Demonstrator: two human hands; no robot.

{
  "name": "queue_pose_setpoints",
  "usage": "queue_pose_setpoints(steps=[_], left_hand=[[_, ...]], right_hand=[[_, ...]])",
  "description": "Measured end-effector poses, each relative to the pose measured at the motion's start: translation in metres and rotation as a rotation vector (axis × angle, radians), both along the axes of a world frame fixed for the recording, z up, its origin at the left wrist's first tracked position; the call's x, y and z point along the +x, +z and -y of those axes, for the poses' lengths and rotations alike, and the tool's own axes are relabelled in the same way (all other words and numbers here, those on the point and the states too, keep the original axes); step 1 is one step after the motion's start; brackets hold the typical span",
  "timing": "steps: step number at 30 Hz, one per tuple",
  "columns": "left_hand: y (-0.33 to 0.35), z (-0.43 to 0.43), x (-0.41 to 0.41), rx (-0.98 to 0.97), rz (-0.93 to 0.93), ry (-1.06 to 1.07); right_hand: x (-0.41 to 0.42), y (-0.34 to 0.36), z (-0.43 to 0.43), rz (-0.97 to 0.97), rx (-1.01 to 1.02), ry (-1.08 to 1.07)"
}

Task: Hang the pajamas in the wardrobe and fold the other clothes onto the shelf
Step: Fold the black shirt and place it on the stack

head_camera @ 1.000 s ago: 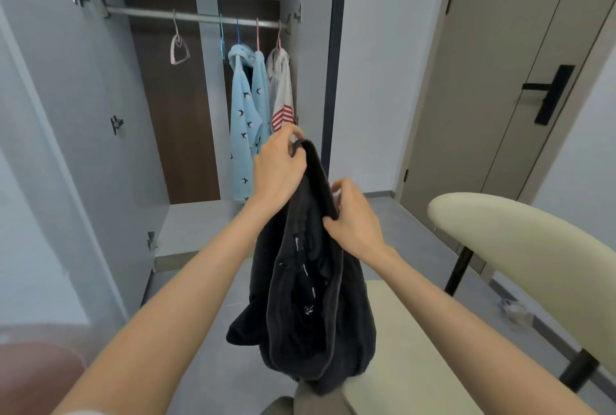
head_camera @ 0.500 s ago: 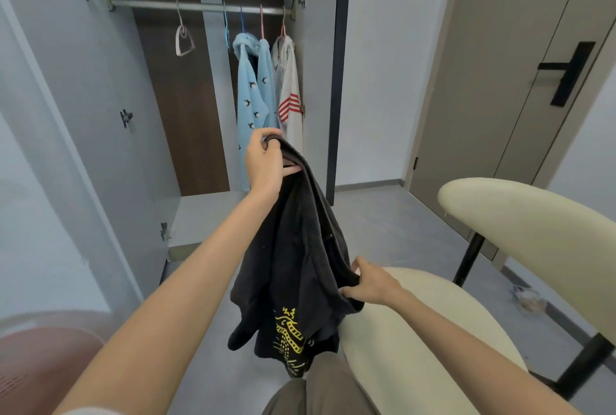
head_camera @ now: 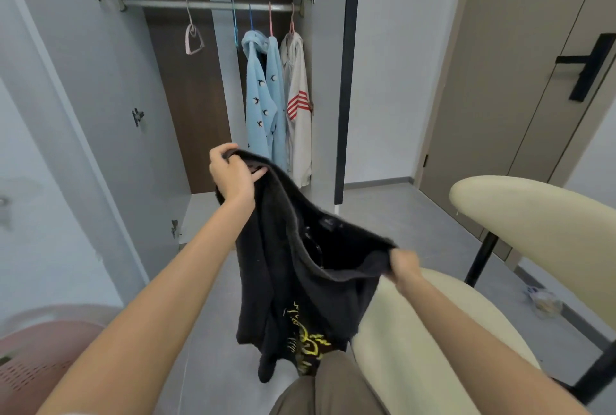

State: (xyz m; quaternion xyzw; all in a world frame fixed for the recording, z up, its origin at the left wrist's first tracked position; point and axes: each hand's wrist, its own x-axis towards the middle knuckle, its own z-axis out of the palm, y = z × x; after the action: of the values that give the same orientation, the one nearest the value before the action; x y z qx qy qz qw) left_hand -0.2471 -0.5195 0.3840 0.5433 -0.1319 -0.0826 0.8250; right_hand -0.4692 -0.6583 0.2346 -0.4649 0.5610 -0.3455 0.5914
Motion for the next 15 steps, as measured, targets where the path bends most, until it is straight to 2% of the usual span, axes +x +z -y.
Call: queue_pose_setpoints(steps=[4, 7, 11, 15], left_hand=[[-0.036, -0.016, 0.028, 0.228, 0.130, 0.138], [-0.052, -0.022, 0.038, 0.382, 0.202, 0.225], [-0.059, -0.026, 0.050, 0.541, 0.241, 0.265], [-0.061, -0.033, 0.055, 0.693, 0.295, 0.300]], right_hand=[[-0.005, 0.057, 0.029, 0.258, -0.029, -0.127], [0.003, 0.089, 0.033, 0.377, 0.052, -0.100], [0.009, 0.112, 0.031, 0.314, 0.122, 0.047], [0.016, 0.121, 0.029, 0.196, 0.030, 0.068]])
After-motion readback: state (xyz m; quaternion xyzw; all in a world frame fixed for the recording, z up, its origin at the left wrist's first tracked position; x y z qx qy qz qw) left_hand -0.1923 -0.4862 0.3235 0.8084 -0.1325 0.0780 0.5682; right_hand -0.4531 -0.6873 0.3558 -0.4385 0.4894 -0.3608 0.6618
